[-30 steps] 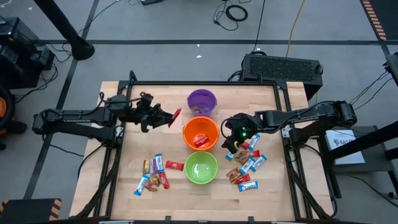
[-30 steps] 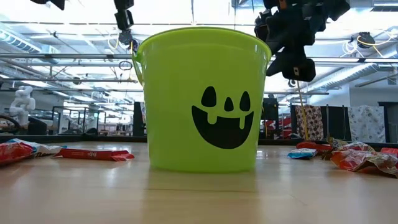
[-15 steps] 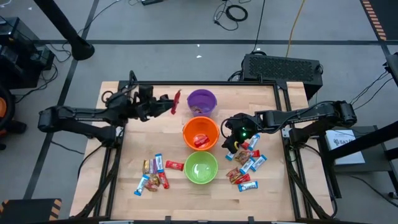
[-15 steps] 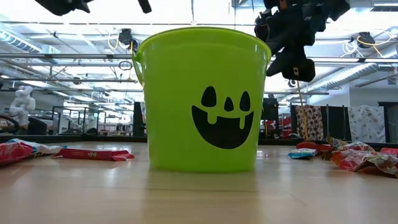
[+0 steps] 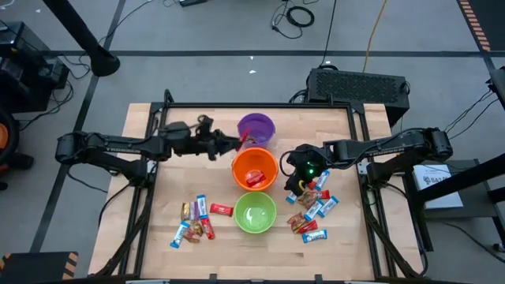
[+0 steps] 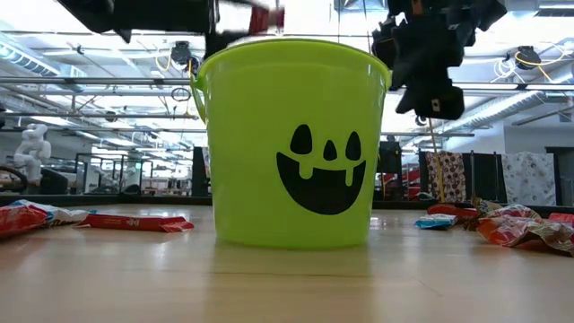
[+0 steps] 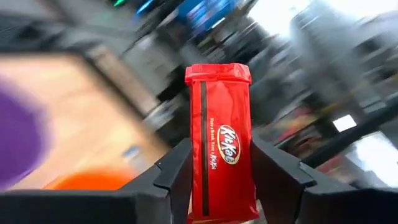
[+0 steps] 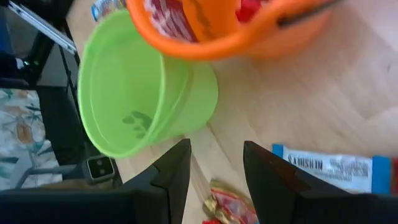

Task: Sort candy by brand, put in halloween buckets
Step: Put red chocolate bar into the orange bucket, then put blue chocolate bar into the green bucket

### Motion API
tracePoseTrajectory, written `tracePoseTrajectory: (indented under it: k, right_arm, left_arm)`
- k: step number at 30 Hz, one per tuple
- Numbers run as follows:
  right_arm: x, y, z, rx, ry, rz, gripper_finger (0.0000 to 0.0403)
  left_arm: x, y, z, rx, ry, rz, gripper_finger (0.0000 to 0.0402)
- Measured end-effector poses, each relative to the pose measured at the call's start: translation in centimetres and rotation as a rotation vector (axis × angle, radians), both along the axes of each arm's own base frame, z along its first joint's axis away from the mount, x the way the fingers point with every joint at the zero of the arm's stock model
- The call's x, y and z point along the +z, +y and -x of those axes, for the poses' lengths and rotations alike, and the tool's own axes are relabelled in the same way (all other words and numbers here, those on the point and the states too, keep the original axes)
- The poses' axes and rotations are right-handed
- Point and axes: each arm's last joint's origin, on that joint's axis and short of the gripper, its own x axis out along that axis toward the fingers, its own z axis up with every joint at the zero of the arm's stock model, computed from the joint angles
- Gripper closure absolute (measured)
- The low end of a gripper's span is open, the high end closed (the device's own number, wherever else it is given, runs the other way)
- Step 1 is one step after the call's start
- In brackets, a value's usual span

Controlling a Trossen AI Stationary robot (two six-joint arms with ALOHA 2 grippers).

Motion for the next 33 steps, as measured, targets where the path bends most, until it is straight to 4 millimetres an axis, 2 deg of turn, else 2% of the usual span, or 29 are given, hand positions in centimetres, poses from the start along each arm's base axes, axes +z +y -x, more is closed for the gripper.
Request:
tracePoseTrajectory:
  k: [3, 9, 14, 17, 20, 25, 30, 33]
  right_arm:
    - [-0.1, 0.0, 0.2, 0.011, 0.022, -0.008, 0.0263]
    - [-0.2, 0.0, 0.2, 0.024, 0.025, 0.005, 0.0263]
    - [-0.2, -0.1, 0.3, 0.022, 0.031, 0.007, 0.0263]
    - [-0.2, -0.1, 0.3, 0.013, 0.034, 0.000, 0.0263]
    - [-0.2, -0.1, 0.3, 0.006, 0.038, -0.006, 0.0263]
    - [-0.2, -0.1, 0.3, 0.006, 0.037, -0.008, 0.0263]
    - [0.3, 0.0, 0.7, -0.012, 0.052, -0.061, 0.0263]
    - [1.1, -0.2, 1.5, -0.080, 0.135, -0.063, 0.0263]
  left_arm:
    - [-1.5, -0.1, -0.1, 0.005, 0.149, -0.040, 0.0251]
    - [-3.3, -1.1, -1.5, -0.128, 0.211, -0.037, 0.0251]
    - [-5.9, -1.8, -2.7, -0.163, 0.323, -0.025, 0.0251]
    - [-6.4, -1.9, -3.1, -0.161, 0.339, -0.012, 0.0247]
    - [-6.4, -1.8, -3.1, -0.144, 0.341, 0.023, 0.0222]
    - [-5.8, -1.2, -2.9, -0.114, 0.308, 0.063, 0.0154]
    - [-2.1, -0.9, -1.7, -0.124, 0.194, 0.096, 0.0133]
    - [0.5, -1.0, -0.5, -0.114, 0.189, 0.068, 0.0133]
